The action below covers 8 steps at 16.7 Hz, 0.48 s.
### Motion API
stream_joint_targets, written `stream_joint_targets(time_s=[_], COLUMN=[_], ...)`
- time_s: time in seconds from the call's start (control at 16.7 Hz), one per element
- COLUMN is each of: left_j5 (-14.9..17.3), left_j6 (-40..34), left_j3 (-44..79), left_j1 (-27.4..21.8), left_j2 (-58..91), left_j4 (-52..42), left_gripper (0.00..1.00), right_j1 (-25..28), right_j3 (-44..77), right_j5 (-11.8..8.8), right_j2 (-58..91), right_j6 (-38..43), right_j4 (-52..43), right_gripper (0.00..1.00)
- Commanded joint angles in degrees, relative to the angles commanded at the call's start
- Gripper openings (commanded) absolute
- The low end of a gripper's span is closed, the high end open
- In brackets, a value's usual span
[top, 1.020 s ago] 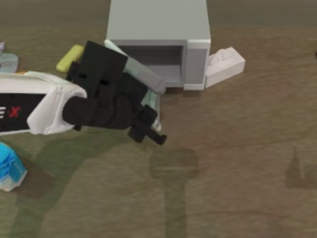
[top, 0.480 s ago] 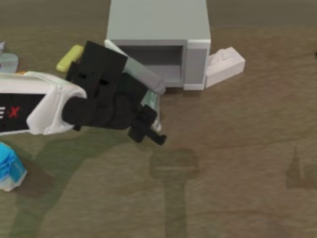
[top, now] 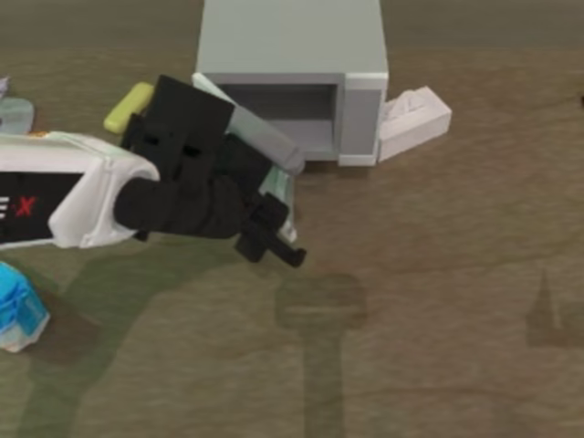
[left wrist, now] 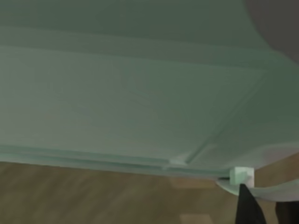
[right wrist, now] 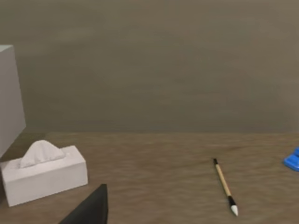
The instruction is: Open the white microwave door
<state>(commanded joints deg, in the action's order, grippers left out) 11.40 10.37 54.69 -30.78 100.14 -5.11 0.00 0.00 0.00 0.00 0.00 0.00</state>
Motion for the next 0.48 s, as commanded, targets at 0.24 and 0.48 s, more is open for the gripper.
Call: stream_joint_targets(time_s=[0.24,0.48], left_j5=[1.4,2.0], left_j6=[2.3,3.4], left_j3=[-0.4,-0.7], left_j1=[1.2,1.8], left_j2=[-0.7,-0.8], left_j4=[-0.3,-0.6], left_gripper=[0.0,0.0], right_j1=[0.0,0.0], right_j3=[0.0,0.0], right_j5=[0.0,0.0], right_j2=[0.0,0.0], right_j6=[0.0,0.0], right_j4=[0.0,0.0], right_gripper=[1.0,1.0])
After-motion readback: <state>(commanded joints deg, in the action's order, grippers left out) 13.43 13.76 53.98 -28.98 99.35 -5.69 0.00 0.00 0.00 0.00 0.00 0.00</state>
